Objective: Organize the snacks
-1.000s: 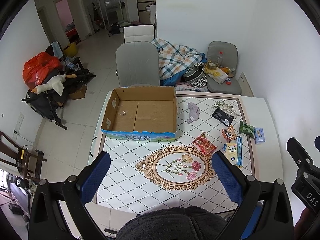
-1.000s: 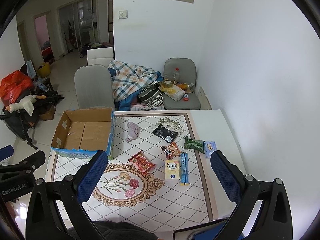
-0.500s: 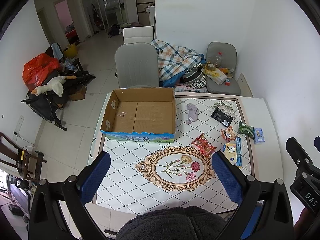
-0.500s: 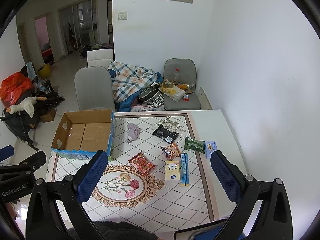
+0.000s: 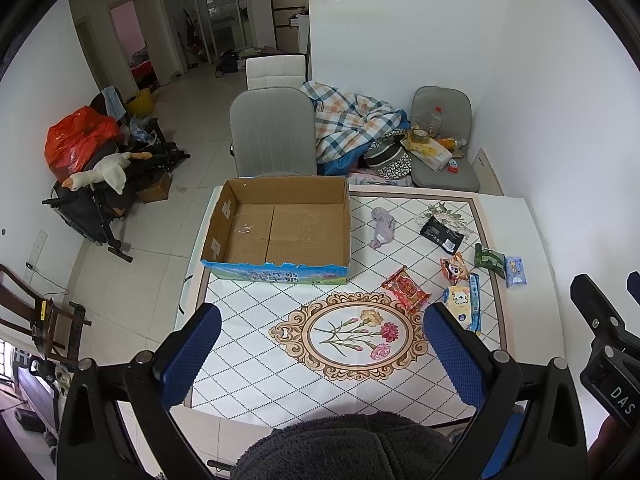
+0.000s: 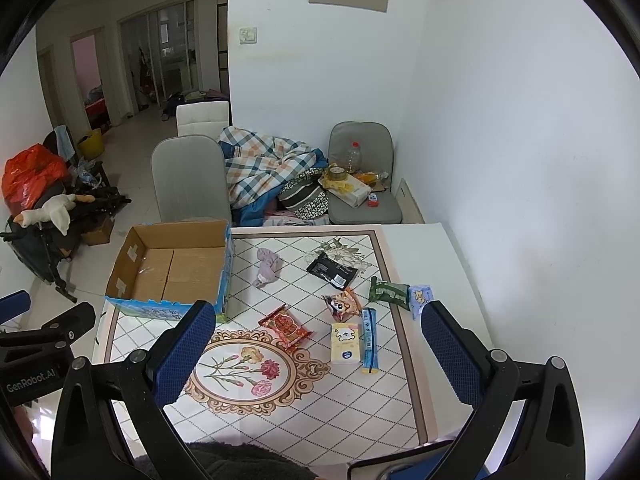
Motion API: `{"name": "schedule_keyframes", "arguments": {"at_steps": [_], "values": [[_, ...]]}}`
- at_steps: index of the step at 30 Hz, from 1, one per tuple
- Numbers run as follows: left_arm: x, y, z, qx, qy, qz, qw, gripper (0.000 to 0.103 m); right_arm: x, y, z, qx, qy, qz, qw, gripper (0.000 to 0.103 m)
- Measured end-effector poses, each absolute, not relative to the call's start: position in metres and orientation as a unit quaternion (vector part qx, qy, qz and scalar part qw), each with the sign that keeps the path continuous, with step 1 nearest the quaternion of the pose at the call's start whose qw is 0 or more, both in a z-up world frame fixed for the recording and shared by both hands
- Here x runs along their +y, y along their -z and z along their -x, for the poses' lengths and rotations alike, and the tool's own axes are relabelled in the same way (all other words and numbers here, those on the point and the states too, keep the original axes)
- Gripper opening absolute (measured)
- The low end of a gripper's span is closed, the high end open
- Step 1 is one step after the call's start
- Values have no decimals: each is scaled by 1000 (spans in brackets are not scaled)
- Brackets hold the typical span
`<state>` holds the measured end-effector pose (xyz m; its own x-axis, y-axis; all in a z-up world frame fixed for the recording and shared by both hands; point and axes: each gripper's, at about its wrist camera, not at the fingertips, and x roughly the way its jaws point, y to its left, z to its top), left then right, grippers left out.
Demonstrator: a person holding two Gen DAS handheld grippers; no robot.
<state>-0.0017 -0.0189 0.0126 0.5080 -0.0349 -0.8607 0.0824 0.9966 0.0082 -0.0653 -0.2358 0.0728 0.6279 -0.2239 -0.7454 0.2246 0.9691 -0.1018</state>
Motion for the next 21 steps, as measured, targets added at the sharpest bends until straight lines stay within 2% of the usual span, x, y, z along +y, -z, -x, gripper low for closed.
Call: {"name": "schedule_keyframes", "arguments": {"at_steps": [13,21], "values": [[-23,-11,7,498,39,-22,866,103,-241,-69,68,420,124,-11,899,103],[-53,25,-34,523,59,-32,849,103,-290,-39,57,453,167,-45,875,103]]}}
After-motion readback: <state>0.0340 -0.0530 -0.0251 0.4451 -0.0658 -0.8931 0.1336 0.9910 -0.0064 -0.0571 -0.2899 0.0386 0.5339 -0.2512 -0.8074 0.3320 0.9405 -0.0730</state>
